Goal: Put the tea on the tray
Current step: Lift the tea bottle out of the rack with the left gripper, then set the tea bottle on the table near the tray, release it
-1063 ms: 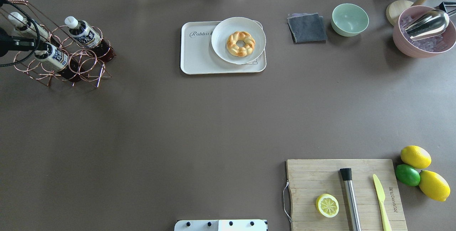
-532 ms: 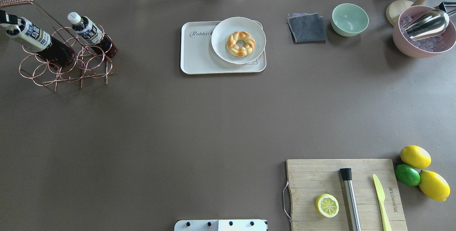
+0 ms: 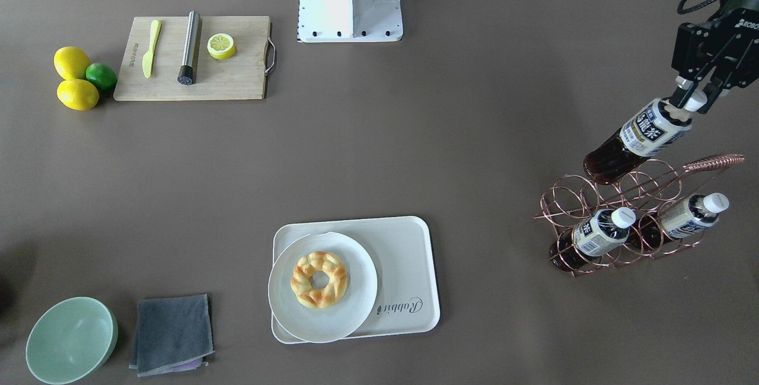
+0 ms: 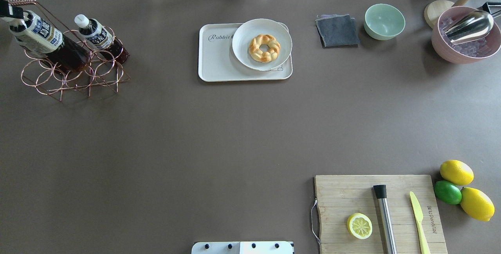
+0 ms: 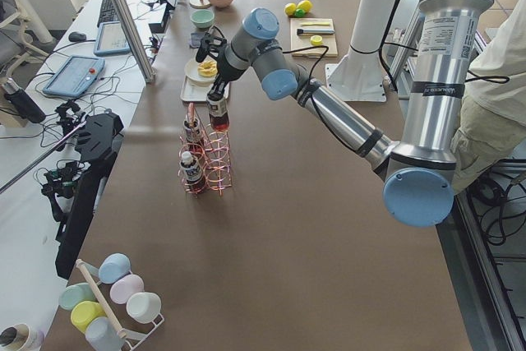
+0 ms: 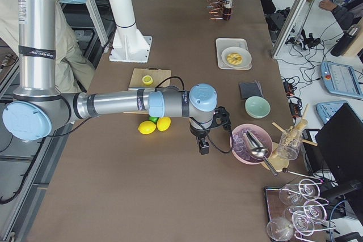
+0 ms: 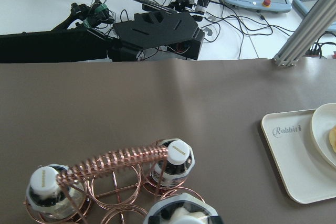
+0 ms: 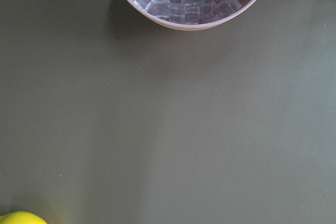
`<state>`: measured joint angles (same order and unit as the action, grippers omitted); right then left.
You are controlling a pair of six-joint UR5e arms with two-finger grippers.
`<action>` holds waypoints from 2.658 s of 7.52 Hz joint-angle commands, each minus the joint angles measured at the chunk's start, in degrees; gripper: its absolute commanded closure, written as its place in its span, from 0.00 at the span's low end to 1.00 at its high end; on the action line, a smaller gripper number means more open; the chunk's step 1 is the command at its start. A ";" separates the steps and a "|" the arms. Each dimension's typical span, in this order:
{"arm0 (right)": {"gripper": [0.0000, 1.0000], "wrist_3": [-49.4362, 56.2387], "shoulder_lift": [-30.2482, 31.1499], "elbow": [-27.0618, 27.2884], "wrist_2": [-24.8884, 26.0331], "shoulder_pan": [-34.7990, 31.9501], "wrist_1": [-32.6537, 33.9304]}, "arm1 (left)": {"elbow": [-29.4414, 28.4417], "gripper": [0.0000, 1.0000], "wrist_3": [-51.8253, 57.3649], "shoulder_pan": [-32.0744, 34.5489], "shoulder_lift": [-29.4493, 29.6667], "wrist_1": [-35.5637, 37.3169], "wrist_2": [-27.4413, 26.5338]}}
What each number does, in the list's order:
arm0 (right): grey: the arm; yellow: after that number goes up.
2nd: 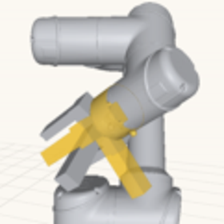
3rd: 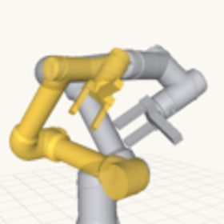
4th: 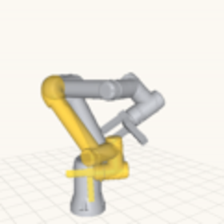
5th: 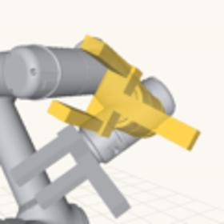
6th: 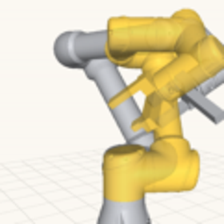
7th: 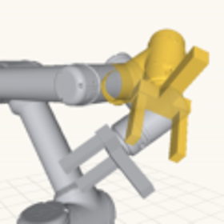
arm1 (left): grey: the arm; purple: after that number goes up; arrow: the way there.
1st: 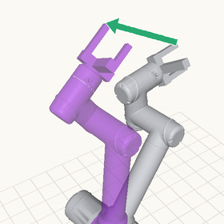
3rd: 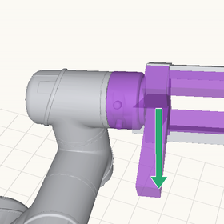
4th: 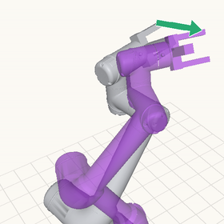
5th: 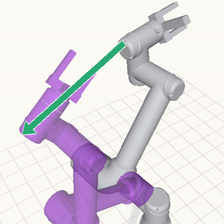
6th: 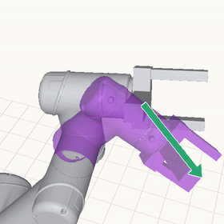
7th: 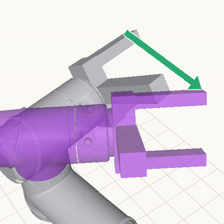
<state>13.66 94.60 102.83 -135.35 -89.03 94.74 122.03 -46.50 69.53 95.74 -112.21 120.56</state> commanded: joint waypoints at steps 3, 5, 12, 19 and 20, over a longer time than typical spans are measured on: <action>0.00 -1.09 -0.29 -0.09 0.09 1.05 0.00 | 3.84 1.00 -13.32 -25.77 27.48 35.74 -24.05; 0.00 -1.27 -0.29 -0.09 0.09 1.14 0.00 | -3.17 1.00 -20.87 -33.47 35.63 37.77 -29.93; 0.00 -1.27 -0.29 -0.44 0.09 1.23 0.00 | -15.24 1.00 -27.85 -48.43 41.54 32.06 -41.35; 0.00 -1.44 -3.18 0.00 -2.00 2.53 -0.08 | -12.54 0.04 -28.20 -48.35 41.11 32.05 -42.86; 0.00 -6.05 -6.24 1.13 -3.32 4.11 -0.08 | -11.30 0.04 -27.94 -47.57 41.02 32.14 -42.08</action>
<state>12.06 92.31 102.88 -136.46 -87.00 94.67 108.50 -74.77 21.17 136.99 -80.22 77.80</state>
